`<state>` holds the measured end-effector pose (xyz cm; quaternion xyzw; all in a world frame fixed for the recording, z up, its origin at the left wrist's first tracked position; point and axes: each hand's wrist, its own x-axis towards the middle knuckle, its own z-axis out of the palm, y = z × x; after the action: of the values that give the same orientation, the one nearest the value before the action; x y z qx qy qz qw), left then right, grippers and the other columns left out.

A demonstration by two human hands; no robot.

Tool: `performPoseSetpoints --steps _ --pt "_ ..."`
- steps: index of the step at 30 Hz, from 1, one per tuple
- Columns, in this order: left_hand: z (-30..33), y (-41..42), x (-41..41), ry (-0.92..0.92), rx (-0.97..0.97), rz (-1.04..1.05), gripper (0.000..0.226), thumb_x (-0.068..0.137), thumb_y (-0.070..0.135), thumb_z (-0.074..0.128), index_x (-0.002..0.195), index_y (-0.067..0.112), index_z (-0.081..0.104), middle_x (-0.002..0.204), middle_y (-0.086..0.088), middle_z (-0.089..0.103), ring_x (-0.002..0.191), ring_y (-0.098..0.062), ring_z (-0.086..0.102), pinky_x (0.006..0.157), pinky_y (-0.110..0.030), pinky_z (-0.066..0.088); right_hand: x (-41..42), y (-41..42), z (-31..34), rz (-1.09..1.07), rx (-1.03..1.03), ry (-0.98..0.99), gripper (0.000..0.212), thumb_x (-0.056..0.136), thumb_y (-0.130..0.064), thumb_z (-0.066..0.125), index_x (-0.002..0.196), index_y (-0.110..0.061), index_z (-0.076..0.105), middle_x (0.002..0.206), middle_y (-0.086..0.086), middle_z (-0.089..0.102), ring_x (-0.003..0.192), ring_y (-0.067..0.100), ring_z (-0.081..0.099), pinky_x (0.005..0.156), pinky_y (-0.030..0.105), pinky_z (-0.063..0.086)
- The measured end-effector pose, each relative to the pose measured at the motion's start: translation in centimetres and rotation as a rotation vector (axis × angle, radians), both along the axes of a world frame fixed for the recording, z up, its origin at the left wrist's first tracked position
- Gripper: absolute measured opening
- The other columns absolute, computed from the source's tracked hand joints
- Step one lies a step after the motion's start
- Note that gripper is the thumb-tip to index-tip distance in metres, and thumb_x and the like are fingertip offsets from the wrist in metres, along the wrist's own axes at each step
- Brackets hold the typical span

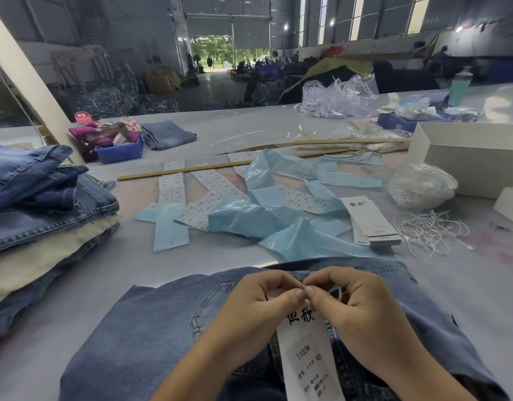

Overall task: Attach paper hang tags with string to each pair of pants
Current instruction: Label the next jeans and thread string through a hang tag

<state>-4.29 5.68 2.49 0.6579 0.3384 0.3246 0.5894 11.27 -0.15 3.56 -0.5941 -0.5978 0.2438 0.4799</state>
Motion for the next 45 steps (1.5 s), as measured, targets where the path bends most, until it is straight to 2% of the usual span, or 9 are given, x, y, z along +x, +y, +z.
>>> performPoseSetpoints --steps 8,13,20,24,26,28,39,43,45 --pt "-0.3 -0.3 0.1 0.058 -0.003 0.079 0.027 0.073 0.027 0.073 0.095 0.038 0.062 0.098 -0.01 0.07 0.082 -0.027 0.072 0.074 -0.039 0.06 0.4 -0.3 -0.6 -0.042 0.072 0.018 0.022 0.087 -0.01 0.069 0.074 -0.028 0.068 0.058 -0.013 0.064 0.047 0.001 0.052 0.046 0.008 0.036" --pt "0.0 -0.5 0.5 0.038 -0.055 0.118 0.035 0.066 0.023 0.079 0.097 0.02 0.065 0.093 -0.011 0.072 0.083 -0.028 0.072 0.077 -0.04 0.058 0.9 -0.8 -0.4 -0.054 0.062 -0.011 0.022 0.082 -0.01 0.074 0.072 -0.029 0.071 0.064 -0.008 0.068 0.052 0.009 0.056 0.049 0.018 0.043" --pt "0.7 -1.2 0.6 -0.182 -0.278 -0.011 0.017 0.069 0.01 0.077 0.086 0.012 0.076 0.089 -0.017 0.071 0.076 -0.025 0.069 0.068 -0.032 0.056 1.1 -1.5 -0.2 -0.021 0.063 0.031 0.02 0.083 -0.007 0.074 0.072 -0.024 0.073 0.056 -0.011 0.062 0.045 0.001 0.051 0.043 0.007 0.033" --pt "0.6 -1.6 1.0 -0.18 -0.301 0.029 0.016 0.067 0.01 0.074 0.083 0.011 0.077 0.085 -0.018 0.072 0.072 -0.025 0.068 0.066 -0.032 0.056 1.2 -1.9 -0.4 0.034 0.075 0.051 0.027 0.086 -0.001 0.068 0.074 -0.026 0.067 0.059 0.007 0.062 0.041 0.012 0.042 0.039 0.026 0.032" --pt "0.6 -1.8 1.4 -0.184 -0.31 0.059 0.017 0.067 0.009 0.073 0.083 0.007 0.077 0.085 -0.02 0.072 0.071 -0.025 0.068 0.064 -0.031 0.056 1.1 -1.9 -0.5 0.03 0.091 0.047 0.03 0.086 -0.001 0.066 0.08 -0.03 0.062 0.068 0.003 0.063 0.049 0.025 0.052 0.044 0.038 0.041" --pt "0.6 -2.1 1.5 -0.19 -0.328 0.053 0.019 0.069 0.01 0.074 0.086 0.004 0.075 0.087 -0.022 0.071 0.072 -0.025 0.068 0.064 -0.031 0.055 0.9 -2.0 -0.6 0.026 0.099 0.032 0.033 0.086 -0.002 0.066 0.087 -0.033 0.057 0.074 -0.002 0.062 0.053 0.025 0.054 0.049 0.04 0.044" --pt "0.6 -2.9 1.4 -0.172 -0.395 0.008 0.028 0.071 0.017 0.066 0.095 0.005 0.074 0.093 -0.02 0.07 0.075 -0.025 0.066 0.065 -0.033 0.055 0.9 -2.2 -0.7 0.033 0.053 -0.086 0.031 0.082 -0.001 0.068 0.092 -0.026 0.053 0.074 -0.003 0.059 0.044 0.004 0.041 0.045 0.014 0.032" --pt "0.8 -2.7 1.2 -0.269 -0.519 -0.001 0.04 0.071 0.02 0.061 0.101 -0.003 0.072 0.1 -0.025 0.069 0.079 -0.028 0.066 0.063 -0.035 0.056 0.7 -2.1 -0.3 0.024 0.025 -0.087 0.03 0.081 -0.001 0.067 0.091 -0.026 0.053 0.075 0.0 0.06 0.045 0.005 0.042 0.049 0.014 0.035" --pt "0.8 -2.6 1.1 -0.28 -0.546 -0.002 0.032 0.076 0.015 0.057 0.098 -0.003 0.072 0.093 -0.025 0.068 0.073 -0.028 0.066 0.06 -0.034 0.056 0.8 -2.0 -0.1 0.037 0.004 -0.05 0.03 0.081 -0.001 0.066 0.09 -0.026 0.053 0.073 0.0 0.059 0.044 0.004 0.041 0.047 0.014 0.036"
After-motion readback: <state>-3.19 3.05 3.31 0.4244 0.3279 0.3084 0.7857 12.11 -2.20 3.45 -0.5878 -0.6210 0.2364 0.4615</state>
